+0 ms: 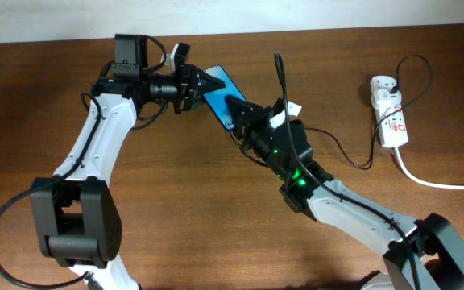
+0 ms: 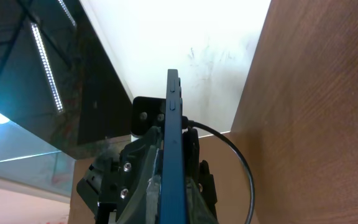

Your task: Plug charger to phone and switch on socket

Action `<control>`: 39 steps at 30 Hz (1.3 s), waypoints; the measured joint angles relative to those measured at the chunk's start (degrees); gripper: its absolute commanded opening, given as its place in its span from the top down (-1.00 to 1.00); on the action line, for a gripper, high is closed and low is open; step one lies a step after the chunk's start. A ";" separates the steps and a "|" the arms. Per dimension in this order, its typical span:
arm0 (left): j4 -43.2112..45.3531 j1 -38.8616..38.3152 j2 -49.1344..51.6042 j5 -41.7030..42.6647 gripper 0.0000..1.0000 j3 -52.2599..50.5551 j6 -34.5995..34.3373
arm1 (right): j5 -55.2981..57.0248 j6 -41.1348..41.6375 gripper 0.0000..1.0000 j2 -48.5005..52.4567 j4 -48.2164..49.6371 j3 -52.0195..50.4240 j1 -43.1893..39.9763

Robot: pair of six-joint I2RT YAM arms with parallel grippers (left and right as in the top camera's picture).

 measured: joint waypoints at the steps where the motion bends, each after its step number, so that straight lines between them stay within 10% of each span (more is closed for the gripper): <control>1: -0.02 0.02 0.00 -0.04 0.71 0.00 -0.15 | -0.09 0.02 0.92 -0.02 0.11 0.02 0.00; 13: 0.37 0.28 0.00 1.29 1.00 0.00 -2.99 | -0.15 4.07 0.90 -0.02 0.42 0.09 0.11; 27: 0.11 -0.02 0.00 -2.19 1.00 0.00 -2.10 | -2.80 0.83 0.19 0.00 0.15 0.11 0.48; 39: -18.69 13.55 0.00 -3.15 1.00 -0.13 17.18 | -7.76 -12.90 0.01 -0.02 -11.72 0.76 -3.30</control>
